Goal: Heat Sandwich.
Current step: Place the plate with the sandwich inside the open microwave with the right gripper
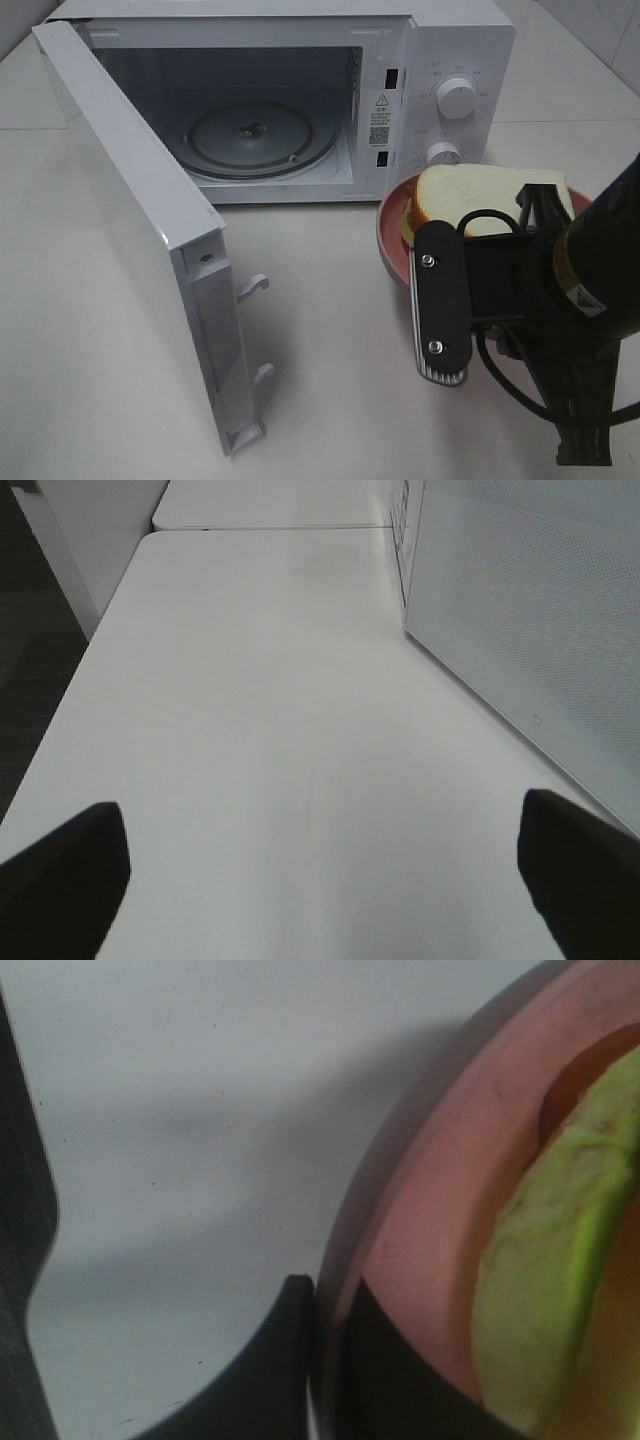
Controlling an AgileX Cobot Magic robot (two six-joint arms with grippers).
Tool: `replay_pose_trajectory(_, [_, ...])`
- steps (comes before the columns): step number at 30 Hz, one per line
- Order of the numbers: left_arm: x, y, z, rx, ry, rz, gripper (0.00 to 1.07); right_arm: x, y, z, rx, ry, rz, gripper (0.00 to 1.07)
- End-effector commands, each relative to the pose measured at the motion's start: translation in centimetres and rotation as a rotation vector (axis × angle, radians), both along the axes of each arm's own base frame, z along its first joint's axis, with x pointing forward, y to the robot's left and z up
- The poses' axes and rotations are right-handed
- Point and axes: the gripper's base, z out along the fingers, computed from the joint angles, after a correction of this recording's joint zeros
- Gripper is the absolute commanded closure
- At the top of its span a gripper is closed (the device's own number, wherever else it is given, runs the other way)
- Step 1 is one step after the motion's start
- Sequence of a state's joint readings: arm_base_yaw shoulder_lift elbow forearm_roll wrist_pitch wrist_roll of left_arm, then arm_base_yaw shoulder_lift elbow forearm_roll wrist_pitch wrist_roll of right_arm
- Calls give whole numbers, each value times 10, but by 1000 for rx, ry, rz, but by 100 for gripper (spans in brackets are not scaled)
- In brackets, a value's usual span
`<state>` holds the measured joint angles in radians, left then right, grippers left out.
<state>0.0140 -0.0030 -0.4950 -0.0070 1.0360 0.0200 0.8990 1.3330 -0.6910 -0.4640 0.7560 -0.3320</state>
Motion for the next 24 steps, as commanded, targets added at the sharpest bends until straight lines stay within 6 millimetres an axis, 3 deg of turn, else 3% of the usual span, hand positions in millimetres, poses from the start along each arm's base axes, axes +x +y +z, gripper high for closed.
replay_pose_trajectory(1, [-4, -1, 0, -6, -32, 1, 3, 1, 2, 2, -12, -28, 90, 105])
replay_pose_trajectory(12, [-4, -1, 0, -6, -32, 1, 3, 5, 10, 4, 39, -82, 205, 104])
replay_pose_trajectory(24, [-4, -1, 0, -6, -32, 1, 3, 22, -5, 3, -48, -75, 418, 107])
